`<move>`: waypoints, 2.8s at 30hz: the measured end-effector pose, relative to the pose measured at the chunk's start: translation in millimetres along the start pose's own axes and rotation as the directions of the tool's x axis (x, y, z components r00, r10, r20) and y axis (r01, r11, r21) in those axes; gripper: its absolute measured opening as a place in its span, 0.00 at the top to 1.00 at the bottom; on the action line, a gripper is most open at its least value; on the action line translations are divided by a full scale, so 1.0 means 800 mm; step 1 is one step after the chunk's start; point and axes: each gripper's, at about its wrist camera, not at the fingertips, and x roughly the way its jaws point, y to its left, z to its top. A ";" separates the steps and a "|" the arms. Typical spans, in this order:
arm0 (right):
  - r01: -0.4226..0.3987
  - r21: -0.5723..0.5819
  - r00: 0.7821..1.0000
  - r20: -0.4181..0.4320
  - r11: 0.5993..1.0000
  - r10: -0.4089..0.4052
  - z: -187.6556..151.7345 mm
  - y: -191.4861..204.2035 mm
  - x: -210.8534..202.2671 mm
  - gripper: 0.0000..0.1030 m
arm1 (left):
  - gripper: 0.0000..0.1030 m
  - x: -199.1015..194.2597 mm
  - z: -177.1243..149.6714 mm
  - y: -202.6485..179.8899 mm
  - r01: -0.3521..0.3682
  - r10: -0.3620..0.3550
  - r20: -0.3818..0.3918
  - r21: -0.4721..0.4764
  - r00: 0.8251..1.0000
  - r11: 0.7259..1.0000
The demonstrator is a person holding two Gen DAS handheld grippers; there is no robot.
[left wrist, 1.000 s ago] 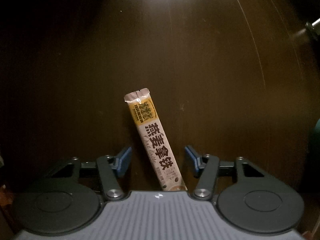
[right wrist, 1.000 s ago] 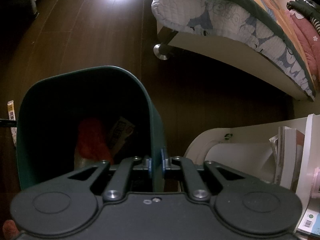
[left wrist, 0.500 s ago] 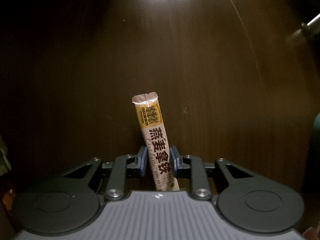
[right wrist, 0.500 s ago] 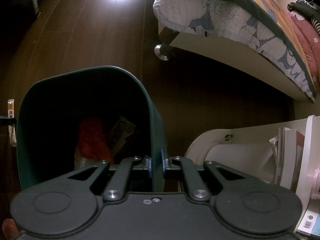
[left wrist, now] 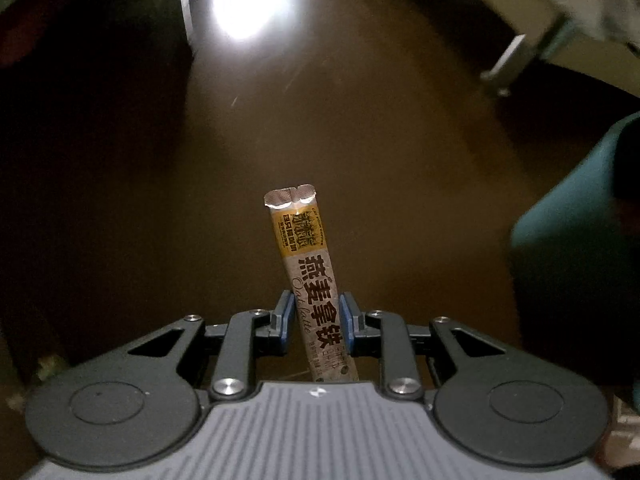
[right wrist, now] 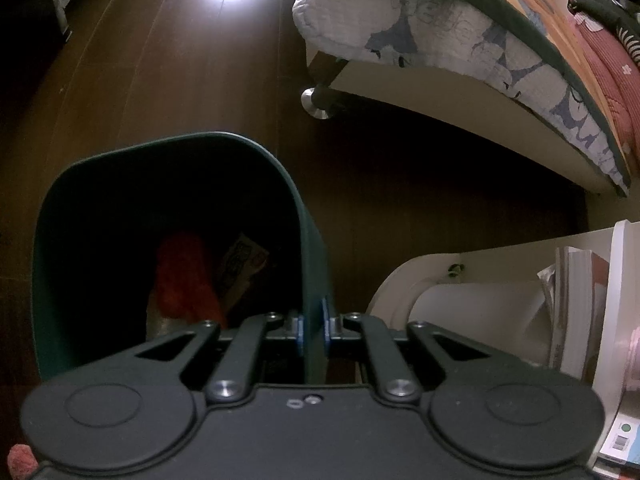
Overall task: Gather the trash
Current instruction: 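Carry the snack stick packet over the bin and open the left tool, then move the left tool back down to the crumpled white wrapper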
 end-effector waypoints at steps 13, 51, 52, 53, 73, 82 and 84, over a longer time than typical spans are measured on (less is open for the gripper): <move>-0.005 0.007 1.000 0.021 1.000 0.005 -0.005 0.001 -0.005 0.92 | 0.77 -0.140 0.049 -0.102 0.154 -0.190 0.126 0.248 0.974 0.957; -0.052 0.059 0.998 0.040 0.997 0.050 -0.018 -0.025 0.007 0.91 | 0.76 -0.033 0.022 -0.298 0.234 -0.241 -0.042 0.446 0.970 0.864; -0.053 0.061 0.998 0.041 0.997 0.050 -0.018 -0.026 0.007 0.91 | 0.75 -0.033 0.021 -0.300 0.236 -0.245 -0.040 0.451 0.969 0.861; -0.053 0.064 0.998 0.042 0.997 0.051 -0.019 -0.027 0.007 0.91 | 0.71 -0.034 0.020 -0.300 0.235 -0.245 -0.038 0.455 0.969 0.859; -0.046 0.088 0.999 0.024 0.995 0.044 -0.021 -0.034 0.014 0.91 | 0.34 -0.118 0.008 -0.194 0.209 -0.273 0.135 0.363 0.952 0.908; -0.034 0.082 0.999 -0.001 0.996 0.034 -0.034 -0.037 0.014 0.91 | 0.25 -0.136 0.001 -0.078 0.095 -0.134 0.227 0.177 0.965 0.980; -0.032 0.085 0.999 -0.003 0.996 0.032 -0.036 -0.037 0.014 0.91 | 0.24 -0.131 -0.002 -0.048 0.064 -0.087 0.225 0.107 0.970 0.992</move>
